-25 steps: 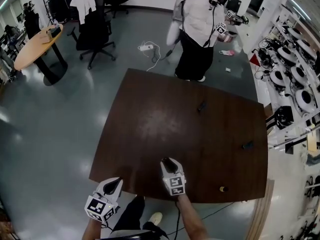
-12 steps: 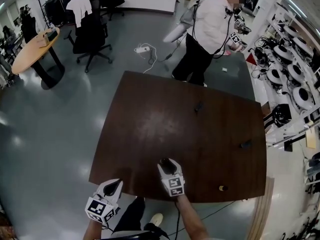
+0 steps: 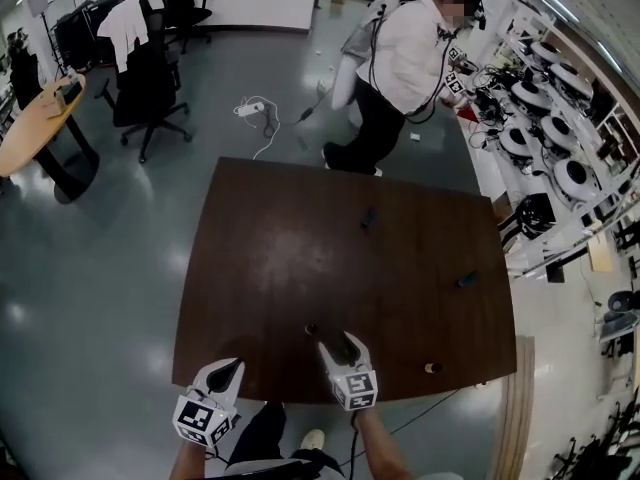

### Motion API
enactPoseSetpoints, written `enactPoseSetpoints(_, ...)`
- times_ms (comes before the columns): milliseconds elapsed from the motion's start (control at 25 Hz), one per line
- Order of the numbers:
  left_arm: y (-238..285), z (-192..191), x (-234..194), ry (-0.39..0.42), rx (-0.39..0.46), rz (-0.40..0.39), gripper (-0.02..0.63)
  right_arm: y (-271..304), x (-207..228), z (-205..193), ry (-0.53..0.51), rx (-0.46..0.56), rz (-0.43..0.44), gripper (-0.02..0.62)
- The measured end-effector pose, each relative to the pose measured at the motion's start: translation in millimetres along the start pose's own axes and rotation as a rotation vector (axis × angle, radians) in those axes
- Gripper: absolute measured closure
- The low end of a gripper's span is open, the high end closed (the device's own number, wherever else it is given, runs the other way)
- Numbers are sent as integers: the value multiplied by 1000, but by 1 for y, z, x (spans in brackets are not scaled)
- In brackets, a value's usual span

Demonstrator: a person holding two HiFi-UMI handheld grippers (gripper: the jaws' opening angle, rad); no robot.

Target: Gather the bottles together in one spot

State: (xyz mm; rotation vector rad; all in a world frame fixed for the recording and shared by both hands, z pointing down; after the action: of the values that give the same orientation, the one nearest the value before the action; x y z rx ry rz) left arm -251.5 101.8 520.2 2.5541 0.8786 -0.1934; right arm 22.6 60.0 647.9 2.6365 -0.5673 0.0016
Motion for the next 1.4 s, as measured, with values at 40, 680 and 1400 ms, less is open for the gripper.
enactPoseSetpoints(40,2,3,-2,10,0,-16,604,-9,1,5,18,13,-35,367)
enactPoseSetpoints(680,82,12,39,137,-51,-372,604,-146,43,13,232,168,-476,594)
enactPoseSetpoints(1400,140,12,159,240,-103,-457,604,-208,135,-95,266,40,-635,478)
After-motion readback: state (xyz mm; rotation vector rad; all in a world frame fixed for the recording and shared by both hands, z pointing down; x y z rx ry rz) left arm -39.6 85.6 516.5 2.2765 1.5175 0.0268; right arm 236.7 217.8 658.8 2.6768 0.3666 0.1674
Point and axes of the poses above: the fingertips, and each gripper's own axes: y forward along the fingers, x to its right, z out of its top, the point moved 7 cm from there along -y, backward along the fingers, and after that the axes turned 1 degree about -x, right-handed, at the moved point
